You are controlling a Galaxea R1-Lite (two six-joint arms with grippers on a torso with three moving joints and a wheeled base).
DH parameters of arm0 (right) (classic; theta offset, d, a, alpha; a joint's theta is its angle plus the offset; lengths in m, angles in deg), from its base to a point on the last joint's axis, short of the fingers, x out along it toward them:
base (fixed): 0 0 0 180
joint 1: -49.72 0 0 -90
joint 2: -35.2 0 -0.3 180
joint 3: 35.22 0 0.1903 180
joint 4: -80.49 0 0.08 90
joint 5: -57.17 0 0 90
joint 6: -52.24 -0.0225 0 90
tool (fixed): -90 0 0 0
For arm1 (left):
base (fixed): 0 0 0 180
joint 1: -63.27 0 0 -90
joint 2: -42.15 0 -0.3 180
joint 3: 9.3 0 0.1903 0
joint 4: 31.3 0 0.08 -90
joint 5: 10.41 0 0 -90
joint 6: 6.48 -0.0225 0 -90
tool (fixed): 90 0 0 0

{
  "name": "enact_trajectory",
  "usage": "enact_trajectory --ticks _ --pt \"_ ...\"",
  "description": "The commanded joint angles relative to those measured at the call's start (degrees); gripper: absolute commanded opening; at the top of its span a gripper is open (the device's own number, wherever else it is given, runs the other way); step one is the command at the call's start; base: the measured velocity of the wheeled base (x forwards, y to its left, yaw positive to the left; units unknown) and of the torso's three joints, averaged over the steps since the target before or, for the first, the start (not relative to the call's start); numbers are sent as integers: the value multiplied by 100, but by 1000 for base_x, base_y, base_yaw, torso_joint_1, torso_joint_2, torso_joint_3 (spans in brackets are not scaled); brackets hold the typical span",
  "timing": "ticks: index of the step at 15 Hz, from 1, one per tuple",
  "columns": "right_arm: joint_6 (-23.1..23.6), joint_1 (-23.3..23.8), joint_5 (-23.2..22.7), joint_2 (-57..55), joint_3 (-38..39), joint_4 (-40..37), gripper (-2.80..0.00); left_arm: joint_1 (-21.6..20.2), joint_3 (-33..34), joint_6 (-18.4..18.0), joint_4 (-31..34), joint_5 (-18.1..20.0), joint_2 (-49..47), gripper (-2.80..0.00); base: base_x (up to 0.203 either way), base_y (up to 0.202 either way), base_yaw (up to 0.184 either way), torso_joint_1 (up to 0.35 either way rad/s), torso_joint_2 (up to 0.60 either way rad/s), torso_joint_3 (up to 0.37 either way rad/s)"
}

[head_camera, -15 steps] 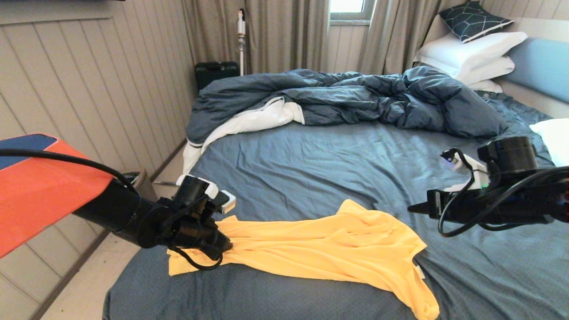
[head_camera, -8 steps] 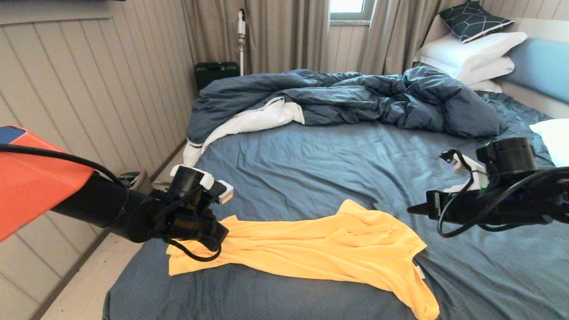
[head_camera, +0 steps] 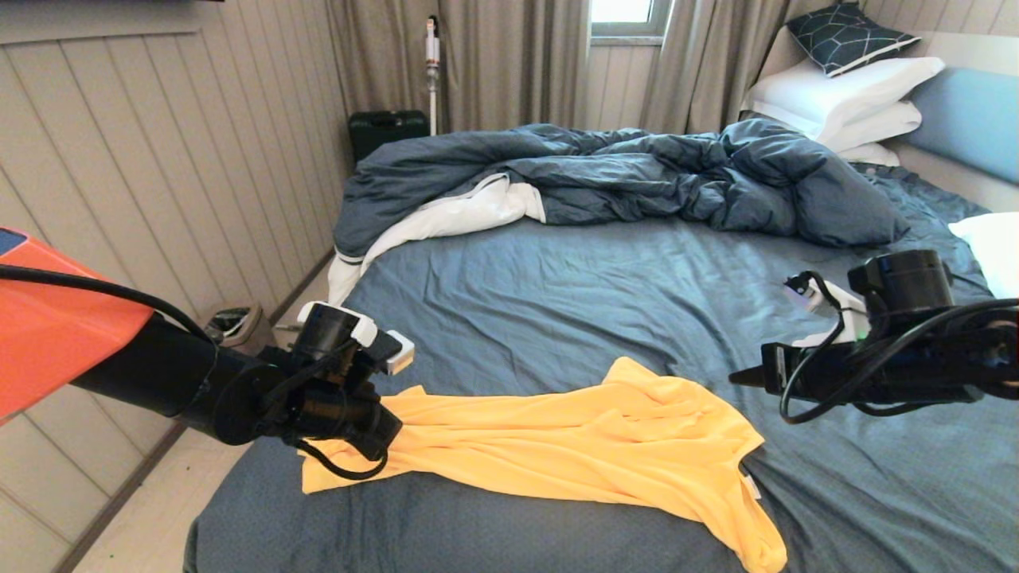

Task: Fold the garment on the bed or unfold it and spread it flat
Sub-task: Unford the yellow T-shirt

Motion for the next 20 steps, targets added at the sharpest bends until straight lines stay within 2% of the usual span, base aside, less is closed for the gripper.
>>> enact_trajectory --ticks 1,4,11,16,17,20 --pt "-5 15 -18 -10 4 3 -280 35 38 -100 31 4 37 0 0 0 0 0 0 0" --pt "1 22 -18 -28 13 3 -280 144 196 -290 -2 24 -24 0 0 0 0 0 0 0" --pt "13 101 -18 -71 -3 9 -280 181 50 -296 -119 59 -410 0 0 0 0 0 0 0" --pt "13 121 -18 -107 -14 3 -280 176 20 -314 -521 50 -710 0 0 0 0 0 0 0" --pt "13 121 -18 -123 -22 8 -280 176 29 -314 -521 33 -705 -280 0 0 0 0 0 0" --pt "13 121 -18 -125 -13 8 -280 176 29 -314 -513 33 -621 -280 0 0 0 0 0 0"
